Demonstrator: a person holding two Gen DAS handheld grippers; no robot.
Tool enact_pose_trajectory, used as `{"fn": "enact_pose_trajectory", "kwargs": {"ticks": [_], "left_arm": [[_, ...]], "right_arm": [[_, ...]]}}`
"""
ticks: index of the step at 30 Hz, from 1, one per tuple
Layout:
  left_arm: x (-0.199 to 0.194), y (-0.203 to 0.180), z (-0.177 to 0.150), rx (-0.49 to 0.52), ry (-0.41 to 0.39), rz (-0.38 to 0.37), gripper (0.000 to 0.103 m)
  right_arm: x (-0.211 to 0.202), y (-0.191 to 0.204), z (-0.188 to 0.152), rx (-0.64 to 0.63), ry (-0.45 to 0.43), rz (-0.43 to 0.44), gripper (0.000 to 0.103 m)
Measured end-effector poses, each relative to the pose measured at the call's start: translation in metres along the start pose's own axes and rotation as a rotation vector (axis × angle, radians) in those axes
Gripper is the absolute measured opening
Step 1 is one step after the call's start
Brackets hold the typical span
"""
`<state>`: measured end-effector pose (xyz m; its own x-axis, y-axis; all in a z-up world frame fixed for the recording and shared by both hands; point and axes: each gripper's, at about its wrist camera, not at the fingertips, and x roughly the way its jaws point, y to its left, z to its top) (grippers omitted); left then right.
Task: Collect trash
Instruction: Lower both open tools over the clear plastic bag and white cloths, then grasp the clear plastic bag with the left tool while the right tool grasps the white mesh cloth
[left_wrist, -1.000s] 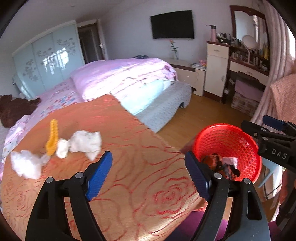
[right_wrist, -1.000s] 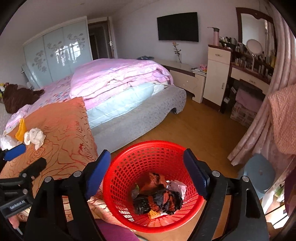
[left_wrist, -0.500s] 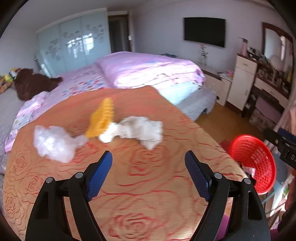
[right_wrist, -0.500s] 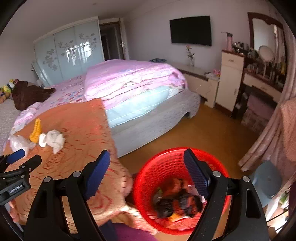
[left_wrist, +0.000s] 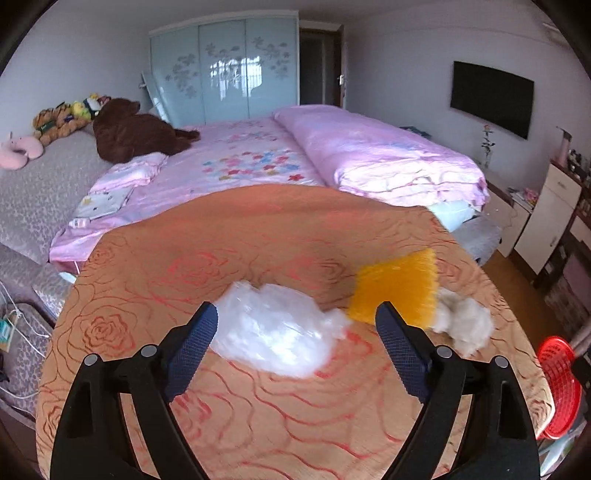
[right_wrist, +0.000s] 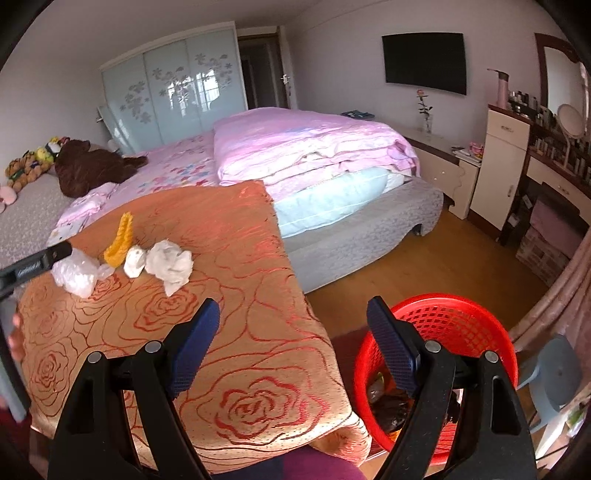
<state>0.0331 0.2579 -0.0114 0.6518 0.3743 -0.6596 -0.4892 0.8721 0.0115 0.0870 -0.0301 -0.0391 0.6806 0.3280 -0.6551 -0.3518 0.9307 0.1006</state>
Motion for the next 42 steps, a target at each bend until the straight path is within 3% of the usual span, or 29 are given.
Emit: {"fn": "enact_pose_trajectory", "kwargs": {"ticks": [12,18,24,38,42], "left_arm": [[0.05,0.008,-0.005,-0.017,0.116,-0.026,0.083],[0.052,0.01,-0.017,0.009,0.109,-0.022,0.059],[0.041,0.01,-0.025,0.004,0.091,-0.023,0.048],[0.005,0.019,-0.051,-0.009,0.059,-0.002,0.046],[0.0,0.023,-0.053,-0.029,0.055,-0.009,0.046]], "right_arm": [[0.009,0.0,-0.003,0.0,0.033,-0.001,0.079],[0.015,0.006,-0.001,-0.009,0.043,0.009,0.079],[0.025,0.021,0.003,-0.037,0.046,0.035,0.079],[0.078,0.09,0.035,-0.175,0.048,0.167,0.079],[0.101,0.104,0.046,-0.211,0.083,0.174,0.079]]}}
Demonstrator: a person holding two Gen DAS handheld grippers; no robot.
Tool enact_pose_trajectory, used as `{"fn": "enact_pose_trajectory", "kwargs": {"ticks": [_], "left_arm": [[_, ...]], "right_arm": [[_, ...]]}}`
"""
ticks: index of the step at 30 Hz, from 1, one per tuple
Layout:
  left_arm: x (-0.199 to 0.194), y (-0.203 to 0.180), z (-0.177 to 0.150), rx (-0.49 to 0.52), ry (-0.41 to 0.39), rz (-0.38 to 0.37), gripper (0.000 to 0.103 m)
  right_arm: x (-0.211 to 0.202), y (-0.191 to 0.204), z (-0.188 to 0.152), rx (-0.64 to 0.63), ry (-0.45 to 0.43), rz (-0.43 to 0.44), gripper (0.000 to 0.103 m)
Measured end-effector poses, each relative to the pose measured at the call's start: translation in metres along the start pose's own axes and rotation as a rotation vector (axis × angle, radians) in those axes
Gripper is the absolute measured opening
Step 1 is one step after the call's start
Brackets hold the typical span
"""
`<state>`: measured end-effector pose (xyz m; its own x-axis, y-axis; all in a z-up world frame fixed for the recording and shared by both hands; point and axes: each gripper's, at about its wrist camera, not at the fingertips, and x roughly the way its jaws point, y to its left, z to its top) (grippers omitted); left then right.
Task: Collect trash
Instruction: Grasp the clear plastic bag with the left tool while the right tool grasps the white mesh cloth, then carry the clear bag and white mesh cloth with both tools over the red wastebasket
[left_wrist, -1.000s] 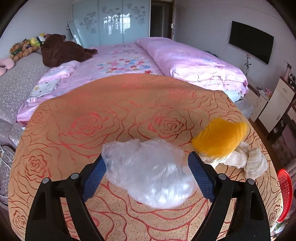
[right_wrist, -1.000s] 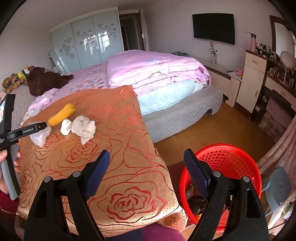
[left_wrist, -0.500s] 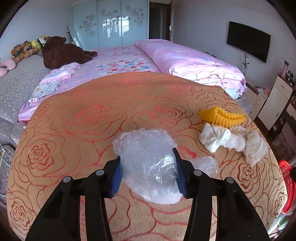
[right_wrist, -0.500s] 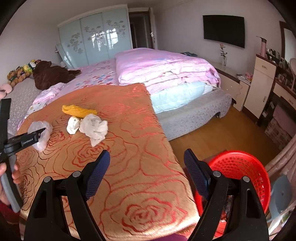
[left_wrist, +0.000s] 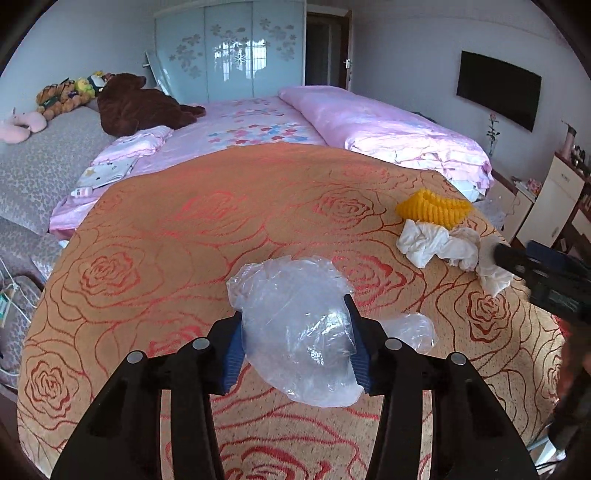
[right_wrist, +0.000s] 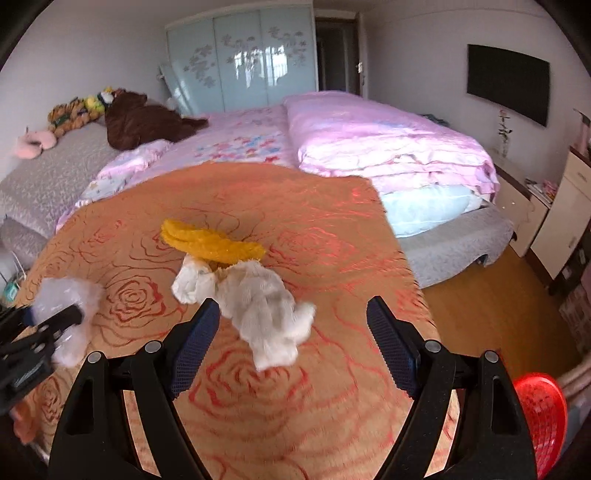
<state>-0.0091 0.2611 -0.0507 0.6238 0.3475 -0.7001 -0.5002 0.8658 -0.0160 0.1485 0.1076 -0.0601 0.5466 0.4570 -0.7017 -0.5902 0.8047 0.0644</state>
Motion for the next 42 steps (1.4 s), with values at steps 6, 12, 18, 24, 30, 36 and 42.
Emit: {"fn": "enact_pose_trajectory", "kwargs": {"ticks": [6,12,18,24,30,36,42], "left_arm": [[-0.003,0.001,-0.006,-0.012,-0.001,0.001,0.046],[-0.006,-0.003,-0.009,-0.008,-0.003,-0.006,0.046],[-0.012,-0.007,-0.016,-0.005,-0.006,-0.012,0.046],[-0.019,-0.014,-0.016,0.007,-0.022,-0.032,0.046],[-0.029,-0.031,-0.016,0.039,-0.039,-0.058,0.046],[-0.037,-0.048,-0.017,0.066,-0.049,-0.085,0.046],[-0.045,-0.065,-0.015,0.089,-0.061,-0.115,0.046]], "right_arm": [[0.024,0.005,0.004,-0.019,0.078,0.032,0.059],[0.021,0.017,-0.006,-0.045,0.091,0.073,0.036],[0.001,0.013,-0.021,0.002,0.075,0.083,0.033],[-0.03,0.001,-0.041,0.072,0.029,0.059,0.033],[-0.064,-0.004,-0.056,0.088,-0.026,0.011,0.033],[-0.087,-0.014,-0.059,0.111,-0.063,-0.024,0.033],[-0.108,-0.021,-0.055,0.113,-0.098,-0.048,0.033]]}}
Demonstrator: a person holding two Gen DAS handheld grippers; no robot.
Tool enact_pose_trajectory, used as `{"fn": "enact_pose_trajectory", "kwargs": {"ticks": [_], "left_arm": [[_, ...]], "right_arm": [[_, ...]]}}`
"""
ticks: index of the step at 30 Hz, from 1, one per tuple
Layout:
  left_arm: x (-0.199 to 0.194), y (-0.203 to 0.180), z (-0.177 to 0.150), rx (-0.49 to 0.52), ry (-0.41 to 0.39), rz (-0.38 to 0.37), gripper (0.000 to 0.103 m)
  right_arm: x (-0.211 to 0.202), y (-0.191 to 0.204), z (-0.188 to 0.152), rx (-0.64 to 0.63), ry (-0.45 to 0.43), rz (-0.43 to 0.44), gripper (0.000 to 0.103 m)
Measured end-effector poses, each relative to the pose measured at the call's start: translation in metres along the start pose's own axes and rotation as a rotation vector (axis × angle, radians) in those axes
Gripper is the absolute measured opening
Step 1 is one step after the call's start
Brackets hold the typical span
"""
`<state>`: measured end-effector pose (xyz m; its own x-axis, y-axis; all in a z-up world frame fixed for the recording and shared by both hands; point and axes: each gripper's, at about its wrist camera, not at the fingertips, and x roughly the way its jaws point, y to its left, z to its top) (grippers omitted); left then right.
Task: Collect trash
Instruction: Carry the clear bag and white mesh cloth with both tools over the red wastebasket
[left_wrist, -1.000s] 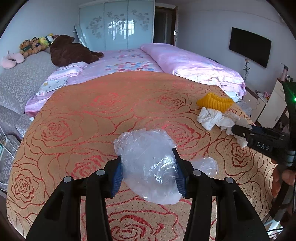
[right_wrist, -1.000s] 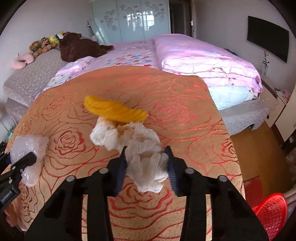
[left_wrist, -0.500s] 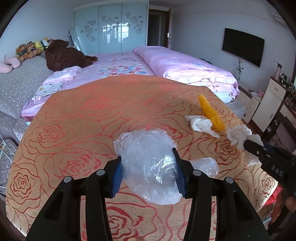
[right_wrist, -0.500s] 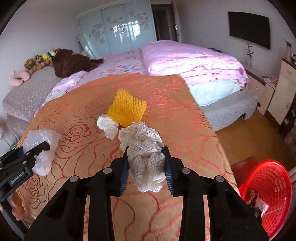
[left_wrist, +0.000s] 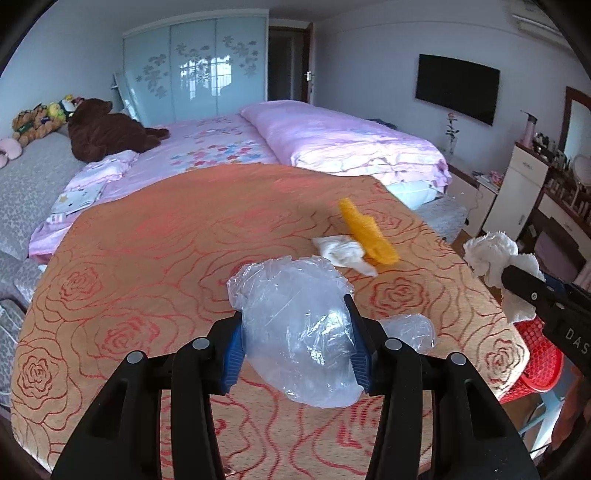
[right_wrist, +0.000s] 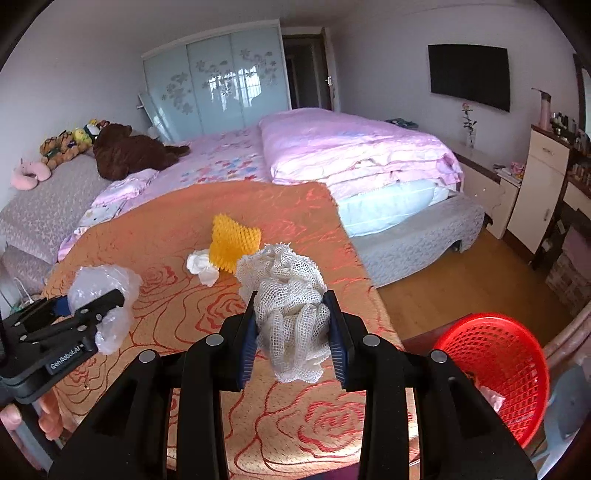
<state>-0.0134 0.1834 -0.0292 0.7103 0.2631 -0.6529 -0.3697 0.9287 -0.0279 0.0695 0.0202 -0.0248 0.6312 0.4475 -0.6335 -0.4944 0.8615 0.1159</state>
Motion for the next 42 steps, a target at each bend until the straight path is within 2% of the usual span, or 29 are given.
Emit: {"fn": "enact_pose_trajectory", "kwargs": {"ticks": [12,24,37,42], "left_arm": [[0.001,-0.049,0.02,0.079,-0.024,-0.084,0.046],[0.002,-0.125,0.032,0.21,-0.036,-0.197,0.046],[0.02,-0.209,0.014,0.326,0.045,-0.388,0.046],[0.029,-0.242,0.005,0.373,0.082,-0.428,0.046]], "right_arm": [[-0.021,-0.04,0.01,0.051,-0.026,-0.067,0.033],[-0.042,-0.1,0.001,0.115,-0.031,-0.18,0.033],[-0.06,-0.182,-0.03,0.254,0.004,-0.296,0.034],[-0.058,-0.203,-0.047,0.319,0.043,-0.314,0.034]]}}
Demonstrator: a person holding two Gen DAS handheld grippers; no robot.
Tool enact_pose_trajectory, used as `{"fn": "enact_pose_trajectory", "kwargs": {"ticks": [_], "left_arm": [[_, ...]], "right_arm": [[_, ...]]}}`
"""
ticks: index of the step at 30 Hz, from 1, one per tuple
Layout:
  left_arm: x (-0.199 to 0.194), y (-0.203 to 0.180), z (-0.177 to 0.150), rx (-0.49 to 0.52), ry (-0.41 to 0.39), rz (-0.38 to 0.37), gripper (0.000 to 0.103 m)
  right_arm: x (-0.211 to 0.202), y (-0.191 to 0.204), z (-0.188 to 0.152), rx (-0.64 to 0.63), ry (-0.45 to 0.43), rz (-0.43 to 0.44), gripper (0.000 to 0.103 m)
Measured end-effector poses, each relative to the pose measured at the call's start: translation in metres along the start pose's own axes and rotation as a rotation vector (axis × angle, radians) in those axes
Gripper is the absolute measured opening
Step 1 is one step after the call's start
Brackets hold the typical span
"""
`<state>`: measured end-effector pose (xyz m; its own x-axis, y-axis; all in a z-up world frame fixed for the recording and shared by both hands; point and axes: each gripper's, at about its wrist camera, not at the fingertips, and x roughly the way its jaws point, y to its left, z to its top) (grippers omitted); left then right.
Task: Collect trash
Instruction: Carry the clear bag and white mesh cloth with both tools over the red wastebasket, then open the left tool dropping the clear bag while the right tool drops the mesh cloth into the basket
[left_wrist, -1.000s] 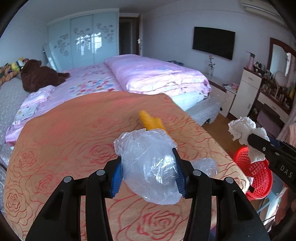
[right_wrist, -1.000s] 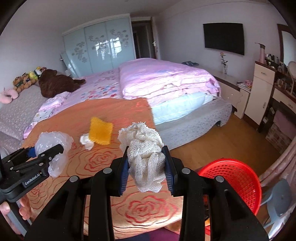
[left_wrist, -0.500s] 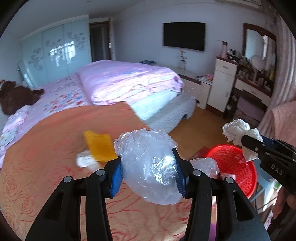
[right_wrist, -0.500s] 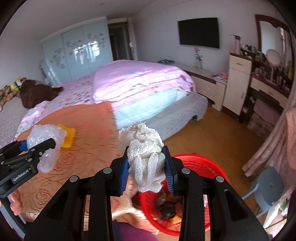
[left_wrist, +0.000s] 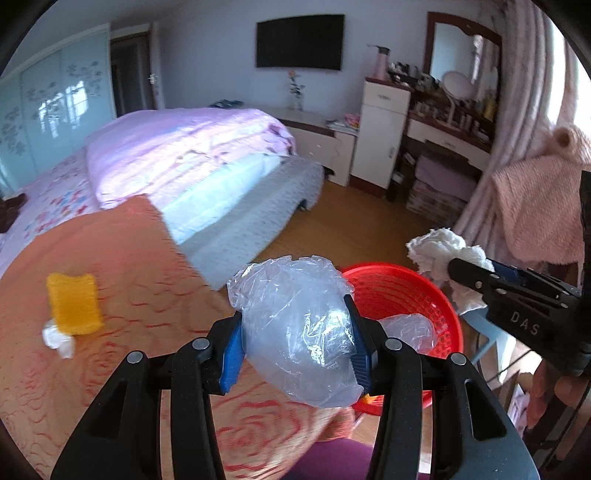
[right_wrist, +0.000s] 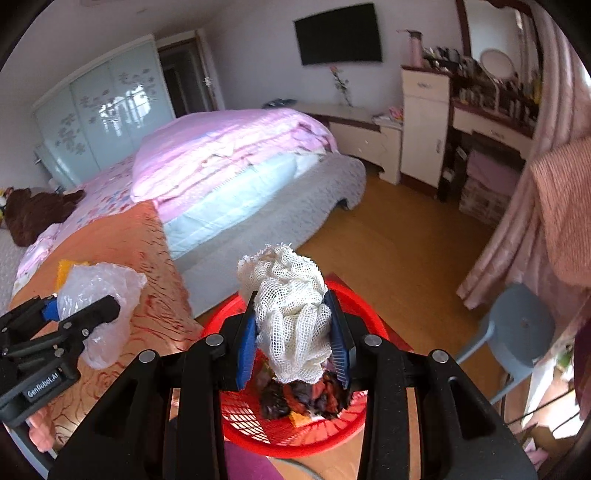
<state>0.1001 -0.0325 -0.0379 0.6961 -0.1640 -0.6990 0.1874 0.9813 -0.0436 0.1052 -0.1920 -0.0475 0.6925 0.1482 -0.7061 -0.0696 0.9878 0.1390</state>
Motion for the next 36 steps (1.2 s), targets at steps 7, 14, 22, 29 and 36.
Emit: {"fn": "enact_pose_trajectory", "kwargs": {"ticks": [7,14,22,29,36], "left_arm": [[0.033,-0.029,0.0,0.034,0.068,-0.056,0.046],[0.049,-0.046,-0.005,0.073,0.112,-0.091,0.053],[0.047,-0.037,-0.006,0.045,0.103,-0.081,0.071],[0.037,-0.031,-0.004,0.027,0.077,-0.07,0.077],[0.021,-0.013,-0.01,-0.002,0.044,-0.027,0.078]], "right_arm": [[0.01,-0.016,-0.007,0.037,0.045,-0.018,0.034],[0.024,-0.028,-0.012,0.091,0.094,-0.013,0.04],[0.026,-0.033,-0.011,0.111,0.091,-0.016,0.058],[0.022,-0.032,-0.01,0.111,0.076,-0.026,0.06],[0.019,-0.024,-0.012,0.089,0.062,-0.031,0.061]]}}
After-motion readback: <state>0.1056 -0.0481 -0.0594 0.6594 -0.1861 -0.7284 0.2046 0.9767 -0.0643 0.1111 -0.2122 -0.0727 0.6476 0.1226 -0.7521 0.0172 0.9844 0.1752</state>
